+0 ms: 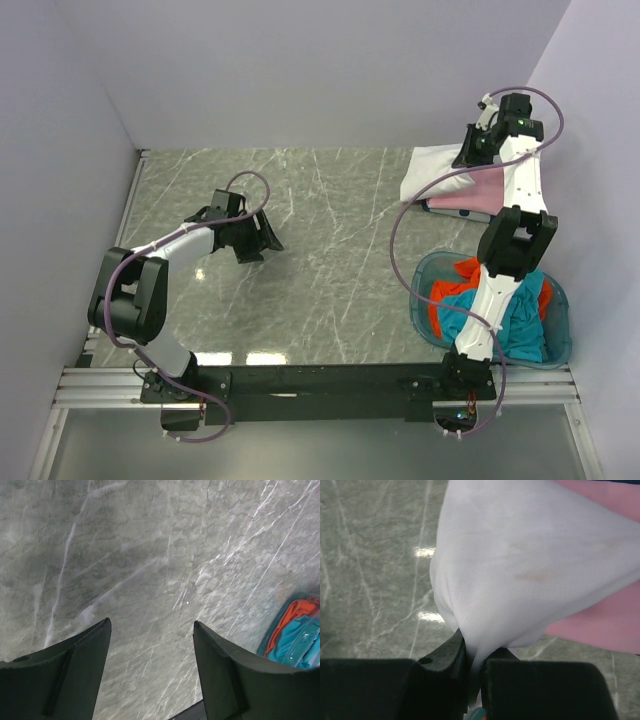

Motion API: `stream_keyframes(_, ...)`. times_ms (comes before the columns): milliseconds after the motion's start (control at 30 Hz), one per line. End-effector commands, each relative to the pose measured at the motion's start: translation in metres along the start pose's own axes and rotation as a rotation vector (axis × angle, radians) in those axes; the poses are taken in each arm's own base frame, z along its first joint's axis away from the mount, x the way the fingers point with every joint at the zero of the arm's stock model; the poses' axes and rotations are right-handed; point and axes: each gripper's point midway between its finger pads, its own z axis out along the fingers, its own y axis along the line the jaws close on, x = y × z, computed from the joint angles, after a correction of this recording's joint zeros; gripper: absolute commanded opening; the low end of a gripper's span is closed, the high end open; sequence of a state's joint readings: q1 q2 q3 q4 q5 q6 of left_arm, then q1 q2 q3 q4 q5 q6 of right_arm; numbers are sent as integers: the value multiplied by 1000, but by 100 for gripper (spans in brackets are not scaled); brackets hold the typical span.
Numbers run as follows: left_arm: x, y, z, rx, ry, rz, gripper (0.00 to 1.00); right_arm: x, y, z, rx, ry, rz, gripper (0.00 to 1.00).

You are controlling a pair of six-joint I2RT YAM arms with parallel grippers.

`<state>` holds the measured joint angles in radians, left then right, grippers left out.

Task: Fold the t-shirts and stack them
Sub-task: Neatly place the folded tshirt to the corner

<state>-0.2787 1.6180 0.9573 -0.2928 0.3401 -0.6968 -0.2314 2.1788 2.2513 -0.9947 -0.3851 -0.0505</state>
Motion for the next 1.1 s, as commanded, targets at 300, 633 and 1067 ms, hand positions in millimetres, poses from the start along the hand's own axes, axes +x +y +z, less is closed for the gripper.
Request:
stream_keyframes(300, -4, -11, -6, 18, -38, 24, 71, -44, 11, -76, -133, -203, -27, 0)
stream_keyframes(633, -2, -14, -5, 12, -31, 38, 71, -38, -7, -78, -156, -200, -2, 0)
stream_keyframes(1067, 0, -19, 0, 15, -14, 45, 71, -56, 14, -85, -280, -253, -12, 0)
